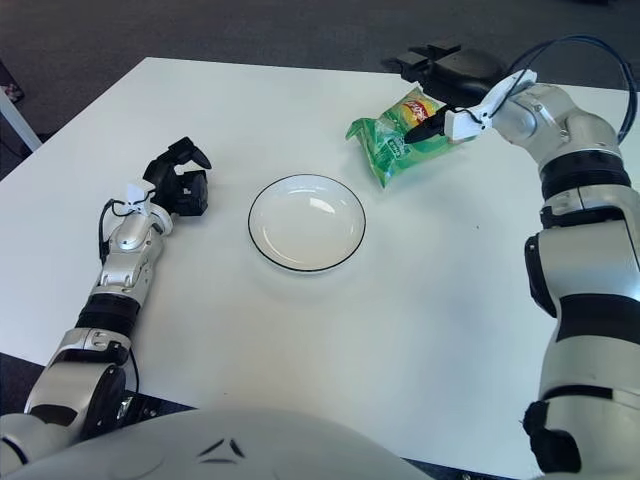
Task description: Put the snack into the plate.
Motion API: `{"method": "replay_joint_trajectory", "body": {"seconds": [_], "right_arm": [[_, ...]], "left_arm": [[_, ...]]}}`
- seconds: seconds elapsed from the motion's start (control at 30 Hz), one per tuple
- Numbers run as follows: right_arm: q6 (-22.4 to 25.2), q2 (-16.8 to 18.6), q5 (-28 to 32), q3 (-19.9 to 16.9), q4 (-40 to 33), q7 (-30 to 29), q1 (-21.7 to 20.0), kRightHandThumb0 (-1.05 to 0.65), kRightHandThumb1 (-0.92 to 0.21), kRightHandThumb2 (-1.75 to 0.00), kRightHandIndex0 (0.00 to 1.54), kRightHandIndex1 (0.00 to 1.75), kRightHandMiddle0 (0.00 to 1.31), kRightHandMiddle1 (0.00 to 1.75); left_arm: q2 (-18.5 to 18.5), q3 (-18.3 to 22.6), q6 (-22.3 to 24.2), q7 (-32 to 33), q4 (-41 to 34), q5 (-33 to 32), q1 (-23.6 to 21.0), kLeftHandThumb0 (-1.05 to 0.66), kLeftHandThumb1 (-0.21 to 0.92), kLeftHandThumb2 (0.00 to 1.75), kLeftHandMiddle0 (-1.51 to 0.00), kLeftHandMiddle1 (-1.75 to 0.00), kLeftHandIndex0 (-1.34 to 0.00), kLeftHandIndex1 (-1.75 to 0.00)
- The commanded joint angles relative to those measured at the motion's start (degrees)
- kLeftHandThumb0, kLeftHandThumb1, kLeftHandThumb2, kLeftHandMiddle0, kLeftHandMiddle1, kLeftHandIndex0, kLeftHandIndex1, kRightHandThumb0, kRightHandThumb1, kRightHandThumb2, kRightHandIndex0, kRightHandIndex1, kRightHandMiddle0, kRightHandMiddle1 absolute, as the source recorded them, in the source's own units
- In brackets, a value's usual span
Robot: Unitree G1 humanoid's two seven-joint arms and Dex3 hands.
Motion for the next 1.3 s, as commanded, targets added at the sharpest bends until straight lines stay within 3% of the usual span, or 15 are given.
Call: {"method": "replay_joint_trajectory", "body": {"seconds": [0.0, 0.3, 0.57, 0.93, 1.27], "right_arm": [[2.8, 3.1, -0.8, 1.9, 3.1, 2.7, -3.8, -1.05, -0.92, -0.34, 0.00, 0.00, 0.00, 0.00], [6.2, 4.9, 0.0, 3.7, 5.8, 9.4, -5.2, -1.05, -0.92, -0.29, 0.00, 0.00, 0.00, 0.00], [10.7, 7.0, -0.6, 5.0, 8.6, 9.7, -4.4, -1.05, -0.91, -0.21, 0.00, 0.00, 0.00, 0.00], [12.6, 8.4, 1.2, 4.9, 10.1, 14.9, -5.0, -1.05, -0.92, -0.15, 0.00, 0.00, 0.00, 0.00], [20.8, 9.1, -0.2, 6.0, 13.1, 14.8, -4.5, -1.05, -0.92, -0.17, 0.00, 0.00, 0.01, 0.01]], "left_arm": [[-5.3, -1.4, 1.2, 0.1, 3.6, -0.5, 10.0, -0.49, 0.28, 1.36, -1.21, -1.75, -0.64, -1.75], [-5.4, -1.2, 1.1, -0.1, 2.9, -1.0, 10.5, -0.48, 0.30, 1.34, -1.20, -1.75, -0.63, -1.75], [-5.4, -1.2, 1.4, -0.3, 1.9, -1.4, 11.0, -0.49, 0.29, 1.34, -1.20, -1.75, -0.63, -1.75], [-4.9, -0.8, 0.4, -0.9, 2.7, -1.4, 10.8, -0.49, 0.28, 1.35, -1.22, -1.75, -0.64, -1.75], [-5.1, -0.5, -0.1, -1.5, 2.0, -2.4, 11.5, -0.49, 0.28, 1.36, -1.23, -1.75, -0.64, -1.75]]}}
